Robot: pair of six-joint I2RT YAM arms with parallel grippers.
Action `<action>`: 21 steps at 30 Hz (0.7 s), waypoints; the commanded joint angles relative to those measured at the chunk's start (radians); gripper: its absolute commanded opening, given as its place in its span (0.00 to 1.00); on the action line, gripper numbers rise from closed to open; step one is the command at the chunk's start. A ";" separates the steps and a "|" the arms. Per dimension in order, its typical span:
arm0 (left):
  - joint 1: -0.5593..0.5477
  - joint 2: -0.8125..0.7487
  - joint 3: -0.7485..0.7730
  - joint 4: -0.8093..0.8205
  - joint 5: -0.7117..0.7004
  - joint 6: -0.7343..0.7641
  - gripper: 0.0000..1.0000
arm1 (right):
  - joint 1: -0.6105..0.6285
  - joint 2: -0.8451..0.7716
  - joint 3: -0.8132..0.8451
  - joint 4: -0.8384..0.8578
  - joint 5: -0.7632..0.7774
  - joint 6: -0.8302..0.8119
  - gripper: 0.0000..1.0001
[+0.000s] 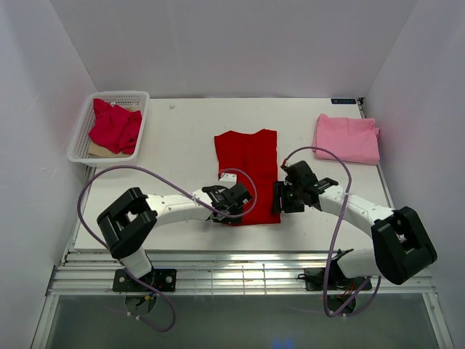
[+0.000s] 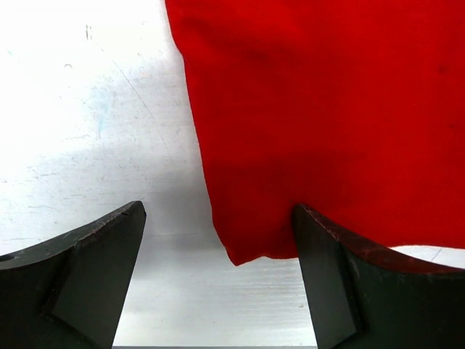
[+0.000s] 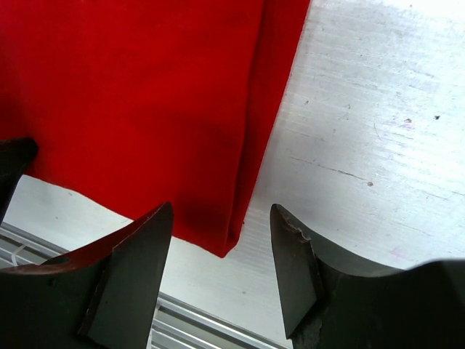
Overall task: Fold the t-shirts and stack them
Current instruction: Grab one side of the 2/3 rectangular tshirt with both arms
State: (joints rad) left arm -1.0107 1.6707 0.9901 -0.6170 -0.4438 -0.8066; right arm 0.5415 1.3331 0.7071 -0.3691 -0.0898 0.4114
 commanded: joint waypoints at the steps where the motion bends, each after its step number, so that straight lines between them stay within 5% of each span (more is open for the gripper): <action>1: 0.001 -0.039 -0.028 0.034 0.037 -0.025 0.93 | 0.009 0.012 -0.020 0.045 -0.022 0.021 0.62; 11: 0.001 -0.040 -0.076 0.109 0.091 -0.011 0.85 | 0.023 0.040 -0.078 0.094 -0.060 0.049 0.59; 17: 0.001 -0.032 -0.091 0.086 0.111 -0.029 0.54 | 0.038 0.046 -0.086 0.093 -0.074 0.052 0.52; 18: 0.001 -0.034 -0.094 0.086 0.114 -0.031 0.50 | 0.040 0.046 -0.092 0.093 -0.074 0.053 0.49; 21: 0.001 -0.042 -0.117 0.085 0.128 -0.037 0.33 | 0.049 0.037 -0.103 0.081 -0.071 0.061 0.11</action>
State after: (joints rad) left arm -1.0092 1.6444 0.9203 -0.4847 -0.3565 -0.8402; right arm 0.5785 1.3682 0.6289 -0.2783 -0.1539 0.4583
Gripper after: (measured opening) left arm 0.373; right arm 0.227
